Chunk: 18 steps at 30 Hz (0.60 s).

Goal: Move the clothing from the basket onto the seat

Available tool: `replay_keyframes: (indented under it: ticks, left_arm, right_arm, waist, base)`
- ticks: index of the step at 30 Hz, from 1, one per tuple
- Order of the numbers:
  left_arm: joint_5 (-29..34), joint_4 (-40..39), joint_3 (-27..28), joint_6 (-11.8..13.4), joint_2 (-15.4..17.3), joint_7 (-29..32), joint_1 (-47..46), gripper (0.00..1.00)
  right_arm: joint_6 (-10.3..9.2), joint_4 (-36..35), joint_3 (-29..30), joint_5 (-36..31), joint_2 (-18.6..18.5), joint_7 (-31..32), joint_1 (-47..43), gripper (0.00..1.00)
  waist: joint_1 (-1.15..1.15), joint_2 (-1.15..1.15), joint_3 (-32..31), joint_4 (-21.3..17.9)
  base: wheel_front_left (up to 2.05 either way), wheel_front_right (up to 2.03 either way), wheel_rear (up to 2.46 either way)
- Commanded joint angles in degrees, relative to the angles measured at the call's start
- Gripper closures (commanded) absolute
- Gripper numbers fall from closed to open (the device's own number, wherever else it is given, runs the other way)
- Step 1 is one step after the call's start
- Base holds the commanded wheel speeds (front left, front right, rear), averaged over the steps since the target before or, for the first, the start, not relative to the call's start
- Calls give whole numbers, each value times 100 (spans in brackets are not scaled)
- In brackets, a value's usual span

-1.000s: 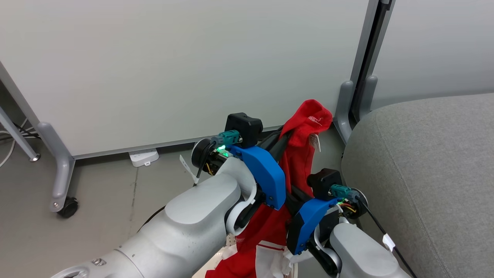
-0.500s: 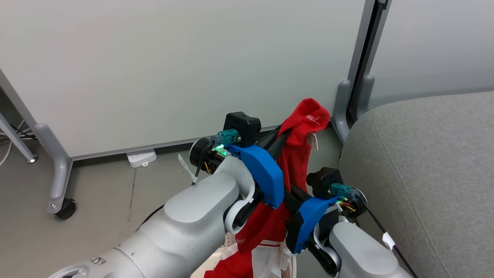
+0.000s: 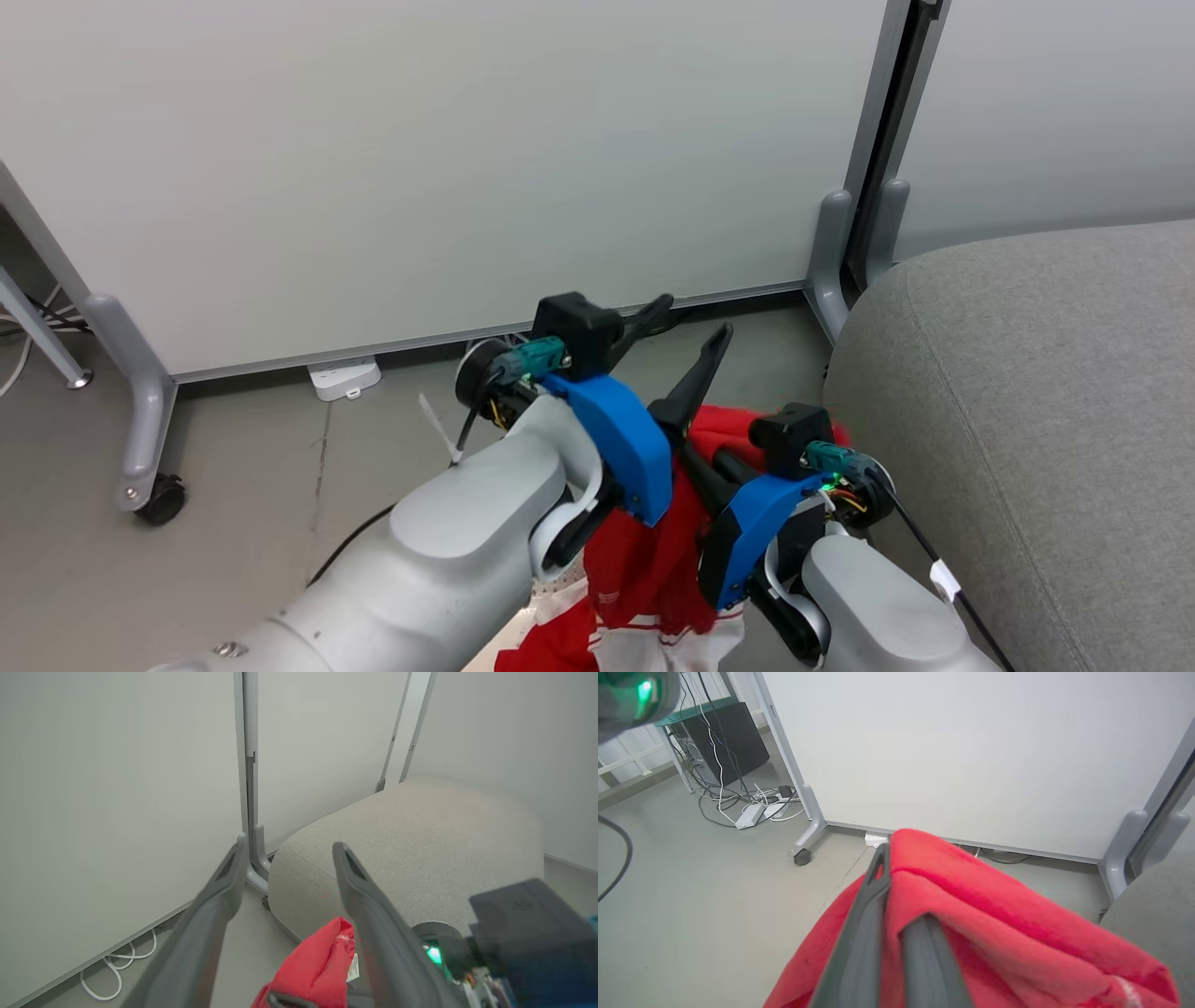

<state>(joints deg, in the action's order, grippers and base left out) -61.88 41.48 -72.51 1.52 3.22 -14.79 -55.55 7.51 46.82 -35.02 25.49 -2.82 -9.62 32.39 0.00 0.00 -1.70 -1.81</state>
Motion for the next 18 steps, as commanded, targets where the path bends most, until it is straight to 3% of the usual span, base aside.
replay_keyframes:
  ticks: [1, 10, 18]
  left_arm:
    - [148, -54, 148, -92, 107, -47, 176, 0]
    - [1557, -1013, 1521, -184, 685, -42, 1558, 0]
    - [2503, -1547, 2403, -186, 867, -43, 2562, 0]
  right_arm:
    - [-4, 49, 60, -67, -13, -43, 102, 100]
    - [-4, 196, 355, -154, -11, -109, 100, 100]
    - [-3, 214, 458, -186, -11, -126, 49, 100]
  waist:
    - [0, 0, 16, 19]
    - [0, 0, 98, 99]
    - [0, 0, 130, 161]
  base:
    - [0, 0, 0]
    - [0, 0, 0]
    - [0, 0, 0]
